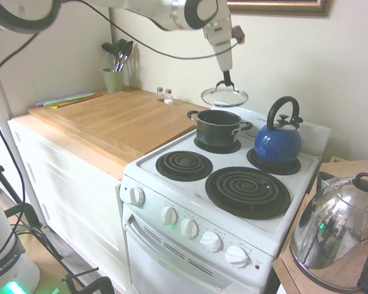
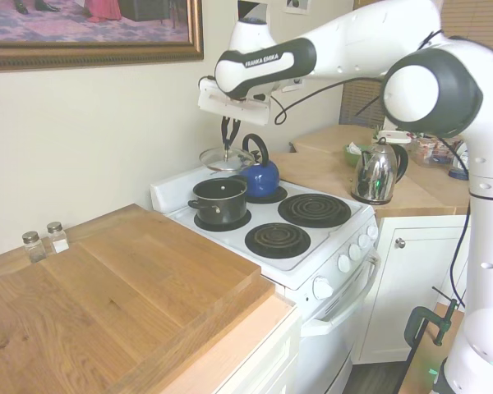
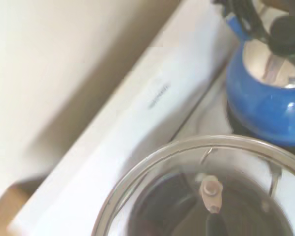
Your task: Uncover the lid of the pot
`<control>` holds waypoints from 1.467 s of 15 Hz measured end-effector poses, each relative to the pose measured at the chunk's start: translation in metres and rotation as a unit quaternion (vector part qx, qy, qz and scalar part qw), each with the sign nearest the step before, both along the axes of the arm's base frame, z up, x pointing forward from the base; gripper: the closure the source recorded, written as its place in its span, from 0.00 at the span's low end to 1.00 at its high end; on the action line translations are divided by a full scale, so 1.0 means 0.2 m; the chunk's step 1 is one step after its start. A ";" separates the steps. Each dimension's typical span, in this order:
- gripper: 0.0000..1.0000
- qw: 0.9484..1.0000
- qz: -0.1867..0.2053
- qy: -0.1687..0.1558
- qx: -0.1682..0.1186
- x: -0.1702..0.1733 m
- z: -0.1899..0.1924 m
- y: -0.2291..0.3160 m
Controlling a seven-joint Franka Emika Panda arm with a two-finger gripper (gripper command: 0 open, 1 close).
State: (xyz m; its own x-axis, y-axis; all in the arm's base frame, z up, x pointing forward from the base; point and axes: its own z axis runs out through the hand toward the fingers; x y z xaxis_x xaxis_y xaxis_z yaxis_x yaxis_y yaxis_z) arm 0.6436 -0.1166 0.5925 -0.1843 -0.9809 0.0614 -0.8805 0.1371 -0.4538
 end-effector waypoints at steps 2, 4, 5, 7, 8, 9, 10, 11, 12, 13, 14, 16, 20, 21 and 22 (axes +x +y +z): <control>1.00 0.999 0.039 -0.011 -0.008 -0.14 0.12 0.23; 1.00 0.996 0.082 -0.023 -0.023 -0.31 0.22 0.47; 1.00 0.993 0.105 -0.031 -0.035 -0.41 0.25 0.61; 1.00 0.986 0.150 -0.043 -0.053 -0.62 0.29 0.89; 1.00 0.982 0.172 -0.045 -0.062 -0.74 0.27 1.05; 1.00 0.978 0.192 -0.046 -0.074 -0.85 0.21 1.23; 1.00 0.973 0.209 -0.041 -0.083 -0.96 0.12 1.40; 1.00 0.969 0.226 -0.034 -0.090 -1.07 -0.01 1.56; 1.00 0.966 0.239 -0.029 -0.096 -1.15 -0.14 1.69; 1.00 0.963 0.248 -0.025 -0.101 -1.21 -0.24 1.81; 1.00 0.961 0.256 -0.019 -0.105 -1.23 -0.32 1.91; 1.00 0.958 0.264 -0.006 -0.109 -1.20 -0.45 2.06; 1.00 0.956 0.270 0.018 -0.112 -1.02 -0.68 2.28; 1.00 0.956 0.270 0.024 -0.113 -0.98 -0.74 2.33; 1.00 0.955 0.272 0.032 -0.111 -0.94 -0.80 2.38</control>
